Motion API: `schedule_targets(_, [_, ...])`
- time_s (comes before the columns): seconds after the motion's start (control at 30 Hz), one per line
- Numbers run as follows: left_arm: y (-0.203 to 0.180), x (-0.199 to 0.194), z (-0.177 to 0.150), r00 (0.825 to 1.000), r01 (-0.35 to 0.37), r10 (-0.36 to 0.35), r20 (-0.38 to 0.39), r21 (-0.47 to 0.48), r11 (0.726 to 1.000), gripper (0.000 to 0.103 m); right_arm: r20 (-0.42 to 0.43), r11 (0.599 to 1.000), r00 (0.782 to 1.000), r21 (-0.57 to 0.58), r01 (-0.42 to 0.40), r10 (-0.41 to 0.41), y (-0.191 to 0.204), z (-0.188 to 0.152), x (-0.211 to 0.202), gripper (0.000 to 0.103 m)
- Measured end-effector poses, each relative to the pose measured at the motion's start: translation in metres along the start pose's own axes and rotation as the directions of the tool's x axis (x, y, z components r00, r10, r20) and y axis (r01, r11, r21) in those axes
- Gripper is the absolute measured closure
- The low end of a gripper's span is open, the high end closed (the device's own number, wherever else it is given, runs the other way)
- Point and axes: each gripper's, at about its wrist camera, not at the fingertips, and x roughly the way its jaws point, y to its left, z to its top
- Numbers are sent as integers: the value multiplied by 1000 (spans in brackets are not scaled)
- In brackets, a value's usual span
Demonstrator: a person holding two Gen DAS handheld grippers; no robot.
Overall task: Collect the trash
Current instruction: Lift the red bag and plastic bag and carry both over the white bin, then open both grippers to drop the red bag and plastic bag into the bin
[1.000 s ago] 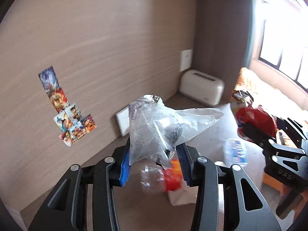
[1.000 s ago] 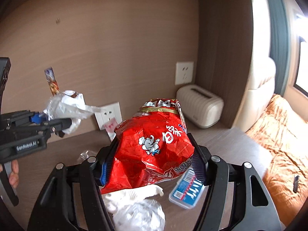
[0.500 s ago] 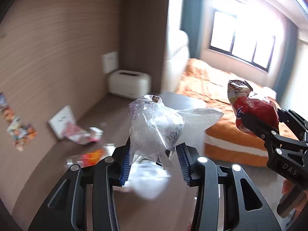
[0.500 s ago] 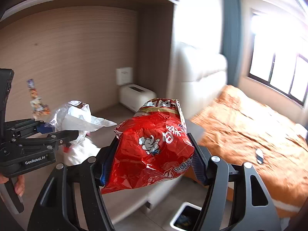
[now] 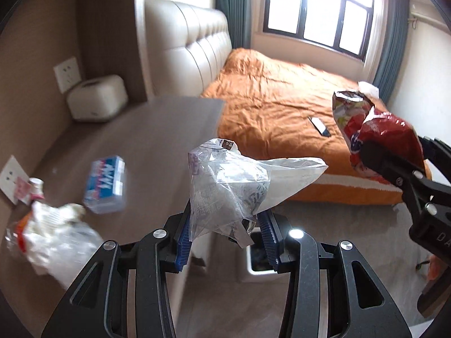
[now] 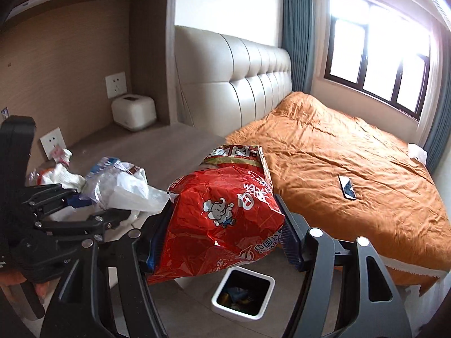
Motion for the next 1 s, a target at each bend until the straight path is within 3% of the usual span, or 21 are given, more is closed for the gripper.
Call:
schedule_targets(0.2, [-50, 81, -23, 998, 11, -9, -68, 35, 999, 61, -31, 998, 998, -3, -61, 61, -52, -36, 40, 36])
schedule_targets(0.47, [-93, 191, -74, 988, 27, -17, -151, 68, 997, 61, -139, 993, 984, -20, -115, 111, -97, -112, 137, 36])
schedule_targets(0.53, [-103, 227, -96, 983, 59, -43, -176, 86, 995, 61, -162, 992, 980, -16, -124, 119, -104, -132, 158, 36])
schedule_targets(0.7, [-123, 310, -143, 964, 82, -49, -263, 115, 990, 61, -235, 989, 961, -7, -150, 144, -120, -191, 222, 36])
schedule_targets(0.93, [-132, 399, -199, 948, 111, -72, -309, 110, 988, 60, -309, 982, 935, -16, -187, 173, -129, -275, 304, 36])
schedule_targets(0.97, [-131, 407, -204, 947, 114, -75, -312, 108, 988, 59, -321, 981, 930, -16, -194, 179, -128, -284, 311, 36])
schedule_targets(1.0, [-131, 419, -213, 944, 115, -77, -320, 104, 988, 50, -341, 978, 921, -23, -209, 189, -126, -295, 322, 35])
